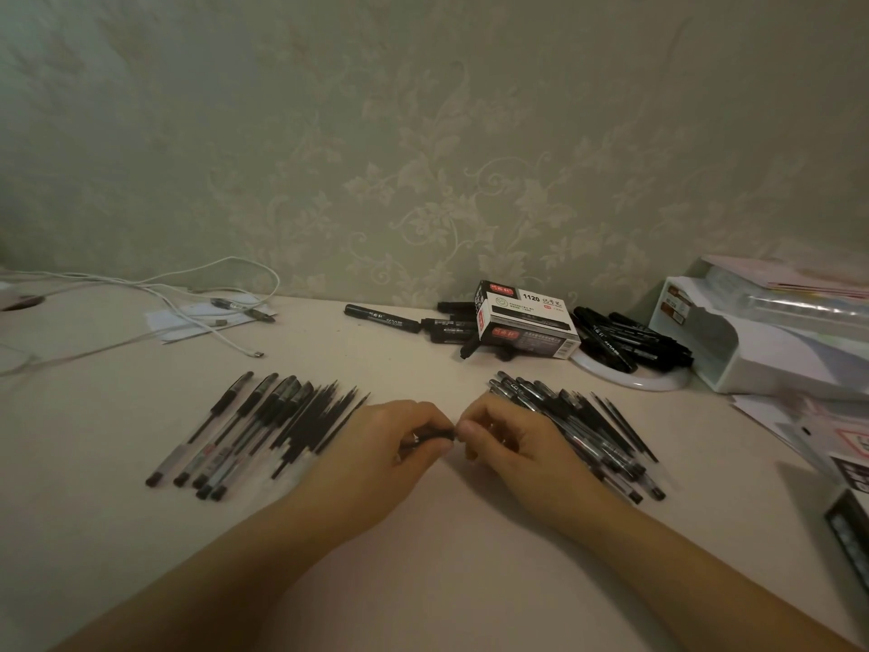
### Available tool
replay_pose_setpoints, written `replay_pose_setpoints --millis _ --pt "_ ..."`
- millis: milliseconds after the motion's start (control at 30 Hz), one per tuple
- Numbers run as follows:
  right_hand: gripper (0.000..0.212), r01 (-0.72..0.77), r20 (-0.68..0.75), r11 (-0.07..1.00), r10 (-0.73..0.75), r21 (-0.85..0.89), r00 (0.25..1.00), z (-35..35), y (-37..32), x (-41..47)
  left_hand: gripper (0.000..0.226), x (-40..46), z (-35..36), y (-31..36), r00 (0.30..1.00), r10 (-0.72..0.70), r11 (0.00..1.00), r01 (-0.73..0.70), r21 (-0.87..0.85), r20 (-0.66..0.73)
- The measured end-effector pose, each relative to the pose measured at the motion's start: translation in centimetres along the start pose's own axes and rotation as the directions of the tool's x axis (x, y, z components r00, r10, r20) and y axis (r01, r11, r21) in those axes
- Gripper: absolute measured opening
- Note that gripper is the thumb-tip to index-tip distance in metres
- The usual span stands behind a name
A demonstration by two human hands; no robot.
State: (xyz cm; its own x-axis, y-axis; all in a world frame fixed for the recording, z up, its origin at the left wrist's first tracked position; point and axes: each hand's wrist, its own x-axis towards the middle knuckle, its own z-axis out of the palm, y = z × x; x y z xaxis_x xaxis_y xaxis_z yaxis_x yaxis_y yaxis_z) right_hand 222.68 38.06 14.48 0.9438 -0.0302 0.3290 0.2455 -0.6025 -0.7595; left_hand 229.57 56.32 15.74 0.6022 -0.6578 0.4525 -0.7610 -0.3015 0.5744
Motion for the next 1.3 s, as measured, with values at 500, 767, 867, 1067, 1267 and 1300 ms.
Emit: replay_pose_setpoints --millis 500,767,867,1067,1267,1300 --pt "0.027 0.021 -0.013 1.0 -0.021 -0.022 1.0 0.0 0.3 0.1 0.011 -0.1 0.0 0.1 0.999 0.032 0.999 -0.032 0.014 -0.016" --pt "0.023 0.06 0.038 0.997 -0.058 -0.056 0.998 0.1 -0.3 -0.1 0.011 0.0 0.0 0.4 1.0 0.021 1.0 -0.021 0.004 -0.008" --pt "0.026 0.082 0.027 0.995 -0.08 -0.062 0.996 0.0 -0.4 -0.1 0.009 0.1 -0.1 0.5 0.999 0.034 0.999 -0.033 0.024 -0.006" --pt "0.026 0.09 -0.112 0.992 -0.099 -0.083 0.989 0.1 -0.6 0.0 0.007 0.2 -0.2 0.5 0.997 0.014 1.0 -0.012 0.029 -0.073" --pt "0.015 -0.054 -0.313 0.916 -0.081 -0.398 0.946 -0.6 1.1 0.5 0.011 0.3 -0.5 -0.5 0.965 -0.158 0.986 0.166 0.019 -0.211" --pt "0.018 -0.067 -0.3 0.909 -0.066 -0.411 0.952 -0.5 1.3 0.5 0.012 0.3 -0.6 -0.6 0.961 -0.178 0.982 0.186 0.023 -0.21"
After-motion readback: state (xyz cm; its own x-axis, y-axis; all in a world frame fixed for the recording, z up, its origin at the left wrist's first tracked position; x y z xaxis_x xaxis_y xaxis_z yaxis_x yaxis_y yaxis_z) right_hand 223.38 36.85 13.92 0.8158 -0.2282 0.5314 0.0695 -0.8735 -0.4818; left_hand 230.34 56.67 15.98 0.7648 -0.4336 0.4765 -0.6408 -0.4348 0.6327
